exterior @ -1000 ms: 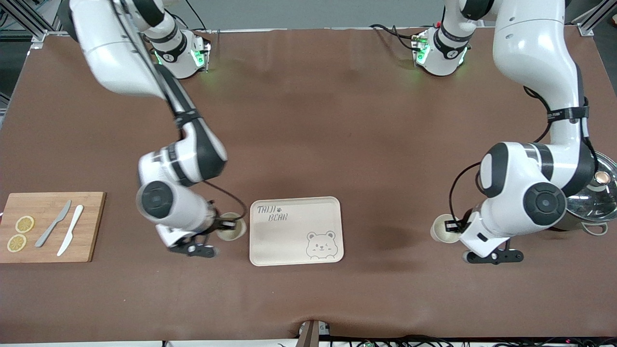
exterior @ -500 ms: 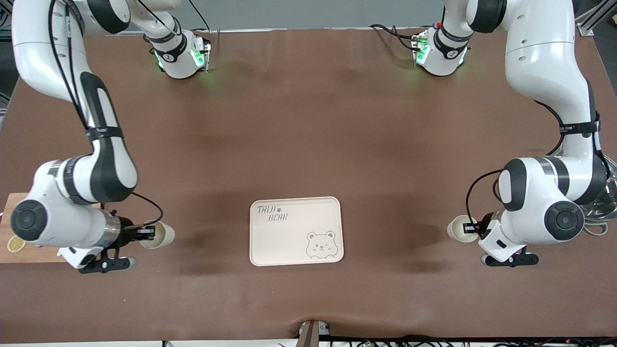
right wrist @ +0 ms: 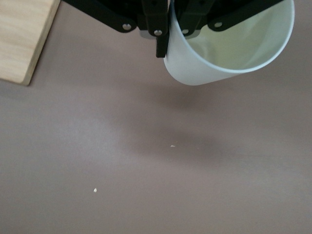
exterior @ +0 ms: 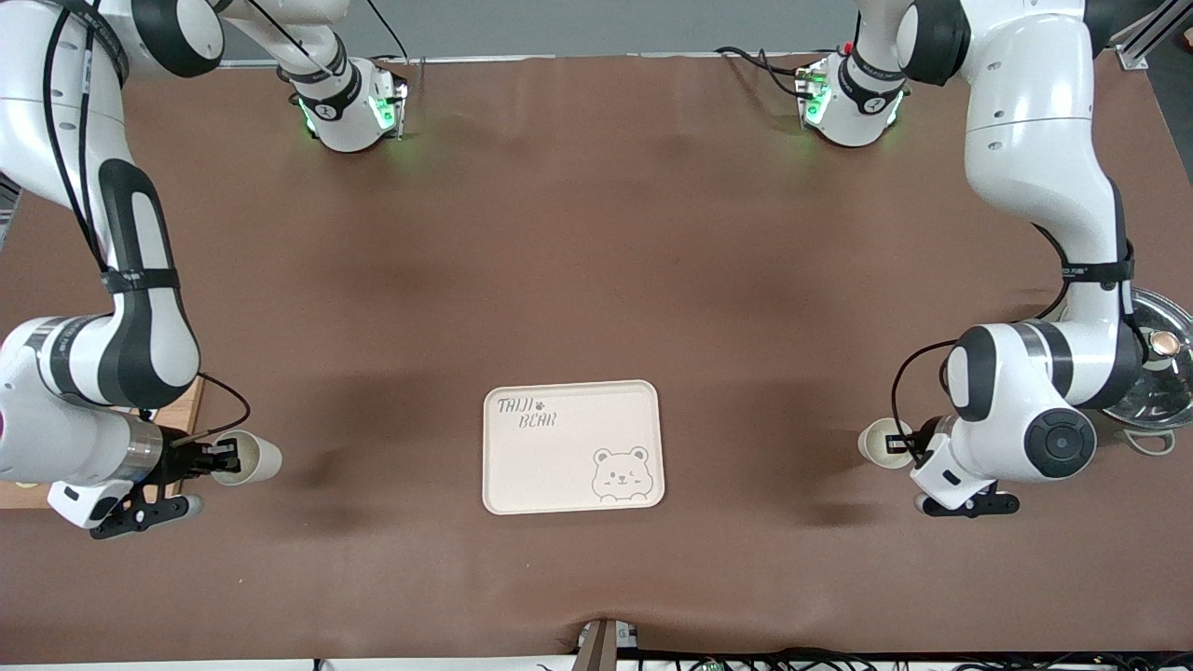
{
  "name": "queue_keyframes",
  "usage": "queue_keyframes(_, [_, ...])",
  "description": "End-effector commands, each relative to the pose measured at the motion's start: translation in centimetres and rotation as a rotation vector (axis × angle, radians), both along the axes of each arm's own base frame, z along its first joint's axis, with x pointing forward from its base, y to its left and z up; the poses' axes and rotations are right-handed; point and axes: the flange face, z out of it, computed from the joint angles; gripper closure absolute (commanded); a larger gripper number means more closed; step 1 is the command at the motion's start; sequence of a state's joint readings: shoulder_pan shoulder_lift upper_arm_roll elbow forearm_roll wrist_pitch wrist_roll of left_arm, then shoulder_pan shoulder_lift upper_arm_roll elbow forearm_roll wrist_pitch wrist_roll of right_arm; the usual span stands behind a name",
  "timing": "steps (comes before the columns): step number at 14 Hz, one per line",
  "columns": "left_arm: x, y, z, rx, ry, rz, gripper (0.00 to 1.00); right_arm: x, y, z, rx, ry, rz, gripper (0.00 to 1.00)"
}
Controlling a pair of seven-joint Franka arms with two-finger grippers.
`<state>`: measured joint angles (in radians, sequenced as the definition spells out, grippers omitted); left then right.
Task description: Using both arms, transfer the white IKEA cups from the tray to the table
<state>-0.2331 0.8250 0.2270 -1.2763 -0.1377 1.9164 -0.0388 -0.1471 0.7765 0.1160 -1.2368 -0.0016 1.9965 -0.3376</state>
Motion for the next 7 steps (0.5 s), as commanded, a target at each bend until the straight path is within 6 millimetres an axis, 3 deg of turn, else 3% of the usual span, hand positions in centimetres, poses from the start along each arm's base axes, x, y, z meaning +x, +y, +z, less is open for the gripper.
queue_keyframes(1, [0.1,0.1,-1.0,-0.020,0.002,0.000,1.00,0.0,-0.5,-3.3,0.014,-0.021,0.019,1.00])
queue_keyframes(7, [-0.1,0.4,-2.4,-0.037,0.021,0.017,1.00,0.4,-0.4,-7.5,0.017,-0.043,0.015,1.00])
